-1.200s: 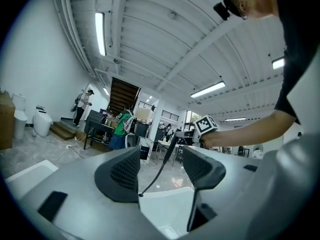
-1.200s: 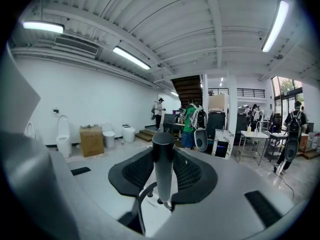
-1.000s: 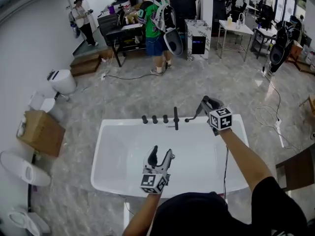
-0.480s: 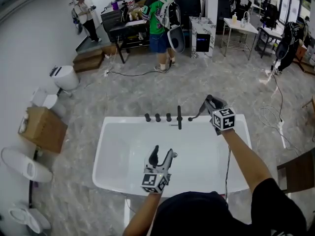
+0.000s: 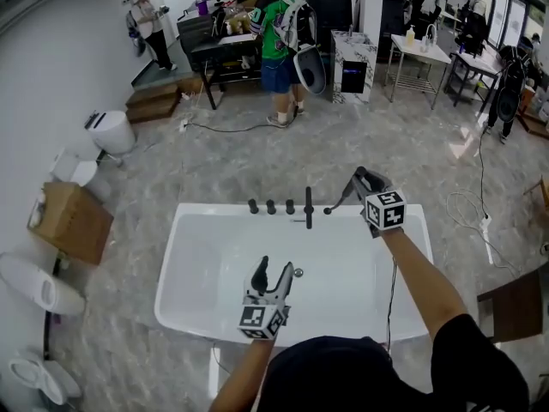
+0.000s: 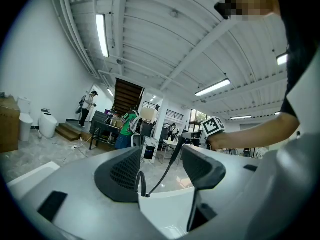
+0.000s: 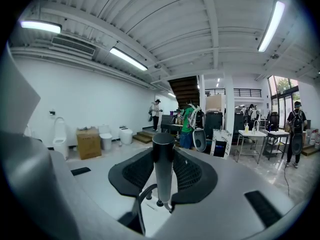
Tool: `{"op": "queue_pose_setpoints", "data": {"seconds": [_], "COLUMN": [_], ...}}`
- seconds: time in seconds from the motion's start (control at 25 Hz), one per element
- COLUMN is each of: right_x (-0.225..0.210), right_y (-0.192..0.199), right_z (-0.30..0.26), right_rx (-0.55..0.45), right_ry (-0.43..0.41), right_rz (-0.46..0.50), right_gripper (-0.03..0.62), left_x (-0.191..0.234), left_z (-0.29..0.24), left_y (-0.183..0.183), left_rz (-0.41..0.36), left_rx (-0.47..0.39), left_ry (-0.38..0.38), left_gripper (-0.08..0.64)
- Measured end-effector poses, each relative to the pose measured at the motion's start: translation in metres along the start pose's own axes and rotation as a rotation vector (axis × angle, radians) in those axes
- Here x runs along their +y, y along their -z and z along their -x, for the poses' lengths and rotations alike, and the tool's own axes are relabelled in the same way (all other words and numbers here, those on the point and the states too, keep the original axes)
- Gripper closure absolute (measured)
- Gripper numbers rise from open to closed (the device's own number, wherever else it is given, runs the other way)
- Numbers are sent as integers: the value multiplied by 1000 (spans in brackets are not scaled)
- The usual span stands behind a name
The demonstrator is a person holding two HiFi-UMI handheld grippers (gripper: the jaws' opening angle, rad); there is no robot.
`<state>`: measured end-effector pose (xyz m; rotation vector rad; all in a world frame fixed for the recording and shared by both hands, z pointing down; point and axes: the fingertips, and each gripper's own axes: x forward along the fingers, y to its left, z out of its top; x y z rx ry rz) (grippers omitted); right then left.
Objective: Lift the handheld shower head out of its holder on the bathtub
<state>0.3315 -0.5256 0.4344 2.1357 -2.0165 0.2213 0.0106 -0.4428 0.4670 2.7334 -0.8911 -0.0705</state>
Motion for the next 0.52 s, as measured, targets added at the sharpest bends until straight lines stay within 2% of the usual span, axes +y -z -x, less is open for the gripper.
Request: {"op": "queue_pose_setpoints", "data": {"seconds": [0.52], "right_x": [-9], "right_y": [2], "right_z": [14], "right_rx": [0], "right_ry": [1], "right_rz": [-3], "right_gripper": [479], "left_x": [-22], "left_z": [4], "left_y": [4], "left_rz": [-3], "left_rx": [-1], "left_ry": [12], "left_gripper": [316]}}
